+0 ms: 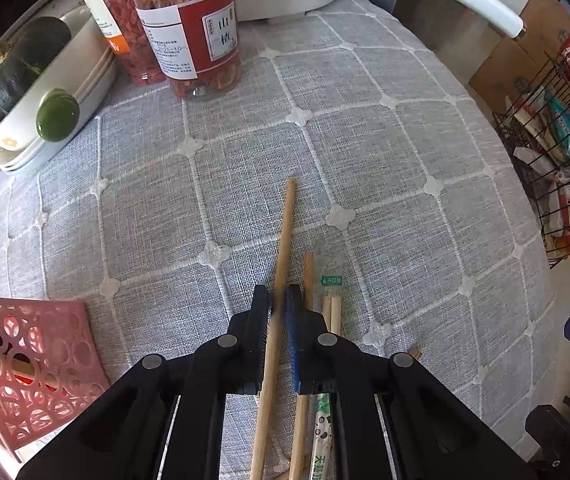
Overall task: Organize utensils
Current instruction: 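Move the left tool to the loose wooden chopsticks and grasp one, then lift the chopstick with the left tool while the right tool grasps another wooden chopstick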
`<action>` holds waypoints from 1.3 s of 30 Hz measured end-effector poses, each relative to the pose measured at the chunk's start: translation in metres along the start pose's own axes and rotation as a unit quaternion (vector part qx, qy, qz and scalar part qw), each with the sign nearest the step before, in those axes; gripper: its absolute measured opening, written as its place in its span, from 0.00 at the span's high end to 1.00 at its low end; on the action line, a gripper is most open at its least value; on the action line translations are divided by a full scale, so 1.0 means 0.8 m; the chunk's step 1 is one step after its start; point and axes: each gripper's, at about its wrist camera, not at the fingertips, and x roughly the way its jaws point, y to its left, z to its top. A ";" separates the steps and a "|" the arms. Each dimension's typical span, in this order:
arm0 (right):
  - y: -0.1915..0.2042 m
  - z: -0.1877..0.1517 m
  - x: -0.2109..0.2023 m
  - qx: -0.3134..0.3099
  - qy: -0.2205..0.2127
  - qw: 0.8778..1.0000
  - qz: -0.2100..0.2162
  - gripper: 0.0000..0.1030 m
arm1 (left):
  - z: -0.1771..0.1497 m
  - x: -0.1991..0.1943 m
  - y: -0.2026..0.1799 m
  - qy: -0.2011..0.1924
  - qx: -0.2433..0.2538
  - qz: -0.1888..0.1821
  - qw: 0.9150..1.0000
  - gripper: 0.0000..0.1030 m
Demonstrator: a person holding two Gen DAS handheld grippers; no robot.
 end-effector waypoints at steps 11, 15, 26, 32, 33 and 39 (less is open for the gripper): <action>0.002 0.001 0.003 0.025 0.008 1.000 0.002 0.16 | -0.053 -0.087 0.031 -0.081 -0.013 -0.001 0.997 0.94; 0.002 0.003 0.006 0.050 0.010 0.999 0.008 0.16 | -0.096 -0.132 0.062 -0.115 -0.040 -0.020 0.992 0.94; 0.057 0.006 0.022 0.050 0.016 0.998 0.035 0.17 | -0.213 -0.224 0.147 -0.211 -0.106 -0.050 0.970 0.94; 0.100 0.011 0.042 0.006 0.024 0.998 0.056 0.41 | -0.227 -0.229 0.180 -0.226 -0.131 -0.062 0.963 0.94; 0.106 0.012 0.047 0.001 0.028 0.998 0.061 0.49 | -0.227 -0.228 0.184 -0.225 -0.136 -0.065 0.962 0.94; 0.134 0.021 0.076 -0.030 0.046 0.995 0.087 0.77 | -0.231 -0.226 0.199 -0.227 -0.149 -0.071 0.960 0.94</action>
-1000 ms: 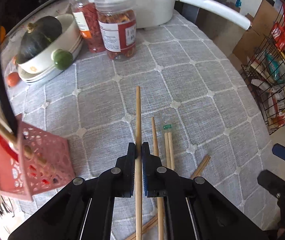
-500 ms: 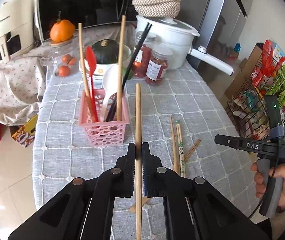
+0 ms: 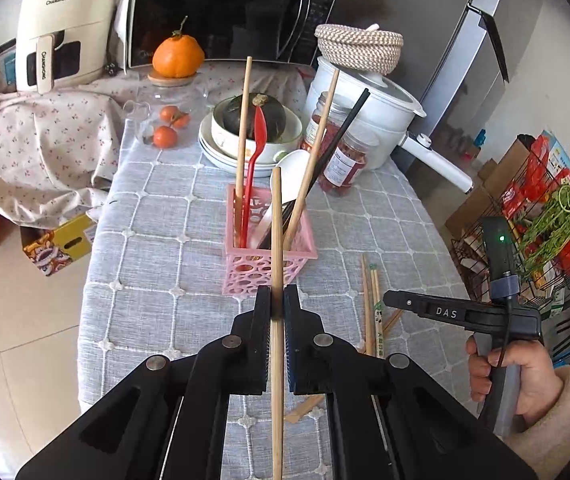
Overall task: Organize utensils
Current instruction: 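Lift the chopstick with the left tool while the right tool grasps another wooden chopstick, then lower both chopsticks into the pink basket and open both tools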
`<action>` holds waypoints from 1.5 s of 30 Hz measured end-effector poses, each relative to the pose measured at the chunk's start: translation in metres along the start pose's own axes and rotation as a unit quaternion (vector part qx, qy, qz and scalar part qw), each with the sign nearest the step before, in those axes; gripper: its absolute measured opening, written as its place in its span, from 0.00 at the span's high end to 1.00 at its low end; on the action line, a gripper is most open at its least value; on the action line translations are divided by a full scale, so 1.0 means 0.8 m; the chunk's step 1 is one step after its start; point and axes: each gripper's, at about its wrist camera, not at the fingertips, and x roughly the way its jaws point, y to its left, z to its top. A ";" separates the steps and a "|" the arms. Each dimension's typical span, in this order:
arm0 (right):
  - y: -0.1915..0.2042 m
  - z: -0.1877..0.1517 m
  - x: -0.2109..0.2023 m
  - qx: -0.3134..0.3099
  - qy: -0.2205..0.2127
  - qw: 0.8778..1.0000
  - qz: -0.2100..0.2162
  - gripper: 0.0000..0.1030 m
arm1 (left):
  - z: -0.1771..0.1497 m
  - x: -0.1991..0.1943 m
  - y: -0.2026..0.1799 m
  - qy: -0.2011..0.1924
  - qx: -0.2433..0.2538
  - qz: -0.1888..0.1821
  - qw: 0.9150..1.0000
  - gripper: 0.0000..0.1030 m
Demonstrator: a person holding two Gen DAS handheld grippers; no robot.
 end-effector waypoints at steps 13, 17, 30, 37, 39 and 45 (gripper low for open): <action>0.004 0.013 0.057 0.004 0.059 0.998 -0.007 0.89 | 0.003 0.005 -0.002 0.002 -0.002 -0.001 1.000 0.94; 0.016 0.016 0.061 -0.009 0.061 0.998 -0.027 0.89 | 0.002 0.006 -0.005 0.002 0.003 0.007 1.000 0.94; 0.043 0.005 0.002 -0.035 -0.030 0.999 -0.008 0.94 | 0.003 -0.027 -0.006 -0.051 0.010 0.009 0.999 0.94; 0.061 -0.002 -0.085 -0.063 -0.130 0.989 0.045 0.94 | 0.011 -0.064 0.001 -0.115 -0.007 0.005 0.993 0.94; 0.071 -0.005 -0.108 -0.076 -0.163 0.982 0.053 0.94 | 0.014 -0.076 0.002 -0.138 -0.011 -0.001 0.990 0.94; 0.089 -0.011 -0.156 -0.101 -0.243 0.962 0.075 0.94 | 0.022 -0.111 0.002 -0.222 -0.018 -0.013 0.975 0.94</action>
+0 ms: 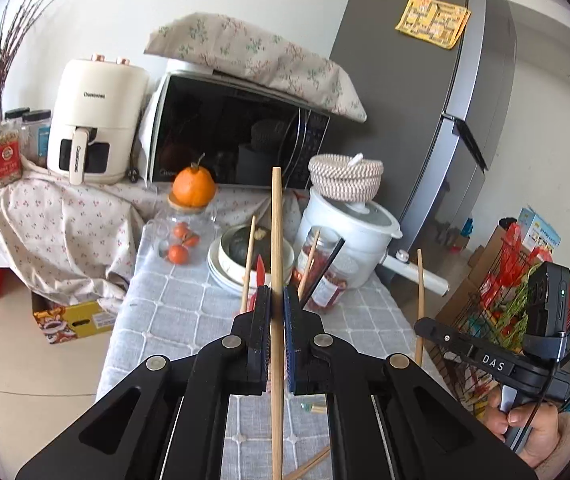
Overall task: Organize utensils
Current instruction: 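Lower both chopsticks into the pink basket and open both tools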
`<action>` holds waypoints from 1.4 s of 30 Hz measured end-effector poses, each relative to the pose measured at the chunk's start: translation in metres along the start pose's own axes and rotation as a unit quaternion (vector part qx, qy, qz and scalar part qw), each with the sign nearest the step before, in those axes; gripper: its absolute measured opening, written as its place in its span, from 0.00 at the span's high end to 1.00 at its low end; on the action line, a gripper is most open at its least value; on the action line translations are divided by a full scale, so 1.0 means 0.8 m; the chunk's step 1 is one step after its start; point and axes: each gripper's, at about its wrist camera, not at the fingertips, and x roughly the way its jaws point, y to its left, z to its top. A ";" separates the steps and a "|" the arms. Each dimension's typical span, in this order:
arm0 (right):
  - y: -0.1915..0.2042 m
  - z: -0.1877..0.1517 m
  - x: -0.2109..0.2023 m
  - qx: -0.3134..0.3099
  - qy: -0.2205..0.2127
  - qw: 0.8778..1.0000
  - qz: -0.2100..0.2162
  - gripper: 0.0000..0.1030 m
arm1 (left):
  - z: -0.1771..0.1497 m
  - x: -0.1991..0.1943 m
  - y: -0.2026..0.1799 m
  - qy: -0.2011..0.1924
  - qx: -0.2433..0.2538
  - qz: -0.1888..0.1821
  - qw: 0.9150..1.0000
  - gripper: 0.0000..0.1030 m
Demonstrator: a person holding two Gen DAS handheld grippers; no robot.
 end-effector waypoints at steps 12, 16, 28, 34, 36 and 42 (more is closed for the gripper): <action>0.010 0.021 -0.014 -0.004 -0.075 0.997 0.020 0.94 | 0.013 0.008 -0.018 -0.149 0.013 0.030 0.988 0.94; 0.012 0.019 -0.006 -0.004 -0.078 0.997 0.022 0.94 | 0.010 0.041 -0.017 -0.155 0.027 0.058 0.986 0.94; 0.030 0.050 0.015 -0.045 -0.135 0.990 0.023 0.94 | 0.025 0.098 -0.009 -0.147 0.031 0.055 0.987 0.94; 0.048 0.060 0.032 -0.068 -0.160 0.984 0.037 0.94 | 0.017 0.118 -0.009 -0.133 0.059 0.032 0.989 0.94; 0.052 0.059 0.037 -0.077 -0.169 0.982 0.038 0.94 | 0.012 0.123 -0.005 -0.126 0.060 0.024 0.990 0.94; 0.063 0.058 0.058 -0.087 -0.191 0.977 0.041 0.94 | -0.004 0.139 0.004 -0.100 0.071 0.008 0.992 0.94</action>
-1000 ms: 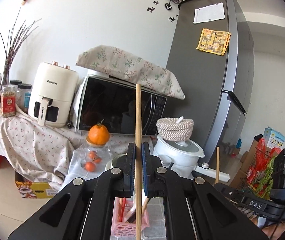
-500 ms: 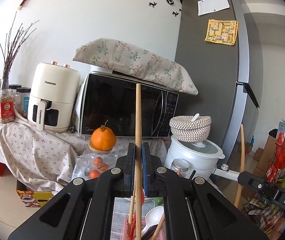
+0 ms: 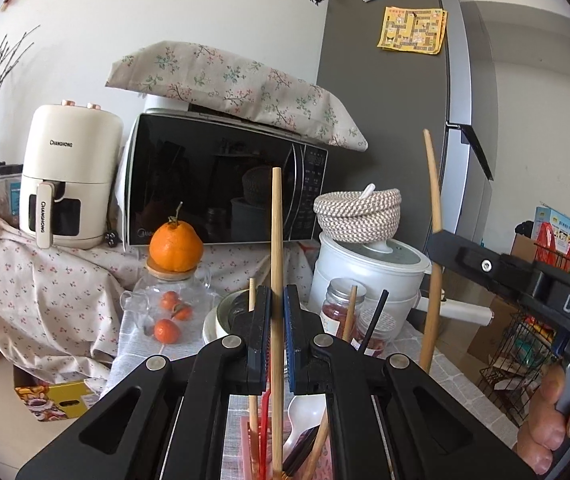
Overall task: Organize utensils
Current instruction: 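Lower both chopsticks into the pink basket and open both tools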
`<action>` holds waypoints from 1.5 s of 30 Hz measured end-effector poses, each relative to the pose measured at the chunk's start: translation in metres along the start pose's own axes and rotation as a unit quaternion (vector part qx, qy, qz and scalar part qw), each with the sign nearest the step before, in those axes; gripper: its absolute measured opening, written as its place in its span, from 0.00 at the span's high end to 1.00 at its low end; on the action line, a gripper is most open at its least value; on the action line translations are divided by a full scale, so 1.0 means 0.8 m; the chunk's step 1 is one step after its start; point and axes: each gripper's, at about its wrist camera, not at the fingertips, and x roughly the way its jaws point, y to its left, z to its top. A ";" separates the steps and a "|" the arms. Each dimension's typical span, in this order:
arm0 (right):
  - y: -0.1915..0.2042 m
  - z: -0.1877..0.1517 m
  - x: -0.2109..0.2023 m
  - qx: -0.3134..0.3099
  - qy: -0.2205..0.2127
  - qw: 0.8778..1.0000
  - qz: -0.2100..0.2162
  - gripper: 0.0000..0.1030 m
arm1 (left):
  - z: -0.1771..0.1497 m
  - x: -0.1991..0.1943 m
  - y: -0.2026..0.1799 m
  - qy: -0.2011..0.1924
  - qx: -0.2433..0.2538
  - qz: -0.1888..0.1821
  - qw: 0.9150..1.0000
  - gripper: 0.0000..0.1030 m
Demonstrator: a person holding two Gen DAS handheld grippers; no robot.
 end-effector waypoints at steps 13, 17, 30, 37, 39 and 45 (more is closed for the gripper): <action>0.020 -0.034 0.037 -0.030 -0.023 0.999 -0.009 0.94 | -0.016 -0.005 0.017 0.056 0.000 -0.006 0.998 0.89; 0.019 -0.046 0.044 -0.038 -0.027 0.999 -0.025 0.94 | -0.015 -0.013 0.029 0.072 -0.013 0.013 0.997 0.77; 0.017 -0.077 0.047 -0.027 -0.009 0.999 -0.036 0.92 | -0.033 -0.010 0.046 0.131 -0.025 0.056 0.990 0.59; 0.021 -0.050 0.013 -0.038 0.009 0.999 -0.027 0.80 | -0.035 -0.019 0.034 0.163 -0.012 0.074 0.984 0.43; 0.019 -0.042 0.000 -0.042 0.025 0.998 -0.025 0.65 | -0.034 -0.023 0.027 0.178 -0.011 0.076 0.981 0.38; 0.001 -0.035 -0.037 -0.052 0.106 0.991 -0.062 0.47 | -0.043 -0.038 -0.005 0.231 0.011 0.076 0.970 0.24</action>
